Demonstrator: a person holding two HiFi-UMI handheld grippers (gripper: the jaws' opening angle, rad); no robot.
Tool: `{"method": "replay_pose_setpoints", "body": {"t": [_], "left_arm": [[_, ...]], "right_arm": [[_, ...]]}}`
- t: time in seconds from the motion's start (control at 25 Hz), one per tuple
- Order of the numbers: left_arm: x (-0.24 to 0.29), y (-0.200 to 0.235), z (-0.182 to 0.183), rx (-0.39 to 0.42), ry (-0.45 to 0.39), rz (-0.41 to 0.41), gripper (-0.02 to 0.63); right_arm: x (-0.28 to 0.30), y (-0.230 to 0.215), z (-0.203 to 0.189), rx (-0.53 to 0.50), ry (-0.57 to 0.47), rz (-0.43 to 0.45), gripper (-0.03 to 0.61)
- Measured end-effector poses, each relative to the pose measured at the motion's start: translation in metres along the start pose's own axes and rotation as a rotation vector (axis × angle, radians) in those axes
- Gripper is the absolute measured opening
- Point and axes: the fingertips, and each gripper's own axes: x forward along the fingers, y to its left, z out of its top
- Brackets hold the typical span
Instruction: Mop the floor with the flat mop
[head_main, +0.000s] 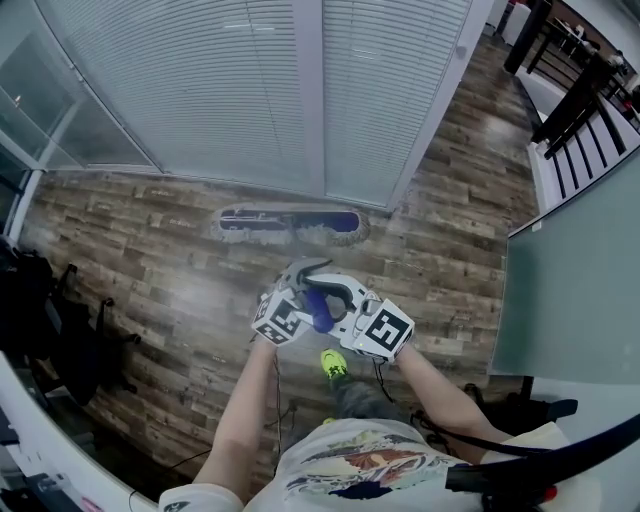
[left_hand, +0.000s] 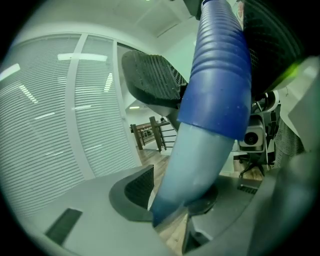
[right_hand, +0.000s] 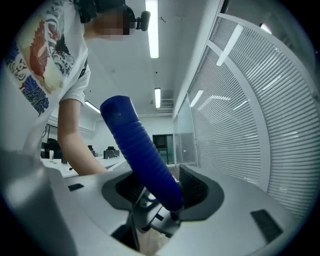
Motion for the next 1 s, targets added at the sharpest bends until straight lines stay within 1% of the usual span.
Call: {"method": "replay_pose_setpoints", "body": {"t": [0.08,0.16,0.24,0.36,0.44,0.64,0.88,1.0], "left_arm": [[-0.006,0.001,0.001,-0.012,-0.001,0.017,0.094],[-0.015,-0.009,0.000,-0.021,-0.001,0.031,0.094],[-0.027,-0.026,-0.001,-0.030,-0.002,0.046,0.097],[-0.049,-0.058,-0.002,-0.043,-0.009,0.066,0.098],[-0.066,-0.084,0.002,-0.050,-0.016,0.076,0.098],[-0.122,-0.168,0.013,-0.078,-0.030,0.106,0.098],[-0.193,-0.293,0.027,-0.104,-0.028,0.118,0.100],[-0.220,-0.354,0.037,-0.122,-0.028,0.139,0.103]], "right_arm": [[0.003,0.005,0.001,0.007,0.011,0.001,0.201],[0.002,0.021,0.000,0.003,0.012,0.011,0.202],[0.000,0.044,0.001,-0.017,0.003,0.035,0.207],[-0.008,0.083,-0.004,-0.002,0.017,0.054,0.212],[-0.015,0.115,-0.003,-0.037,0.023,0.081,0.213],[-0.039,0.217,-0.005,-0.062,0.049,0.128,0.213],[-0.080,0.356,-0.006,-0.054,0.015,0.156,0.216],[-0.109,0.420,-0.009,-0.058,0.024,0.179,0.219]]}}
